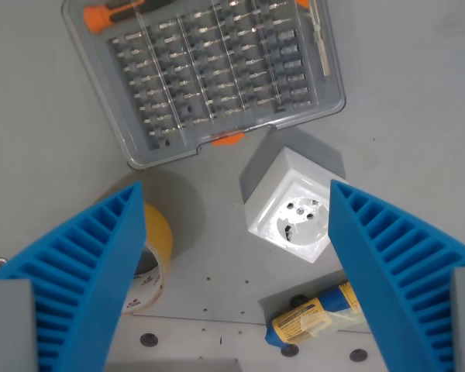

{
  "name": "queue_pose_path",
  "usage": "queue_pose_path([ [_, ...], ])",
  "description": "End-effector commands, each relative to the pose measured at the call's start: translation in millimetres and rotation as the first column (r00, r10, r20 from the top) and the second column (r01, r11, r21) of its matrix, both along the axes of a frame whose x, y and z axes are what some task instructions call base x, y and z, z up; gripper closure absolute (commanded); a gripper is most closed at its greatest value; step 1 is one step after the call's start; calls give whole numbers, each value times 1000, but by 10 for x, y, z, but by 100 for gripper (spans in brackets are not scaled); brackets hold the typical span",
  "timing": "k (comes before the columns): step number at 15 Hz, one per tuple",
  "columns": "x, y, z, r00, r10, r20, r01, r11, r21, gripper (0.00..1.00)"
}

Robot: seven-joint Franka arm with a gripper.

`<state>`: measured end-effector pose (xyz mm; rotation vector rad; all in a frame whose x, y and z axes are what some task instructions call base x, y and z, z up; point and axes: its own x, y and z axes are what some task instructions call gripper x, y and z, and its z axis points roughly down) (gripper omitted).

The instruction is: Move above the white socket

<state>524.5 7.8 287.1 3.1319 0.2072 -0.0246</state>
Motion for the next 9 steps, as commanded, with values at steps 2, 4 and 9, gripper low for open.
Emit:
queue_pose_path([
  [2, -46, -35, -43, 996, -82, 22, 82, 997, 0, 0],
  [4, -68, -50, -75, 994, -105, 31, 105, 994, 1, 0],
  [9, -148, -104, -197, 982, -181, 61, 181, 983, 5, 0],
])
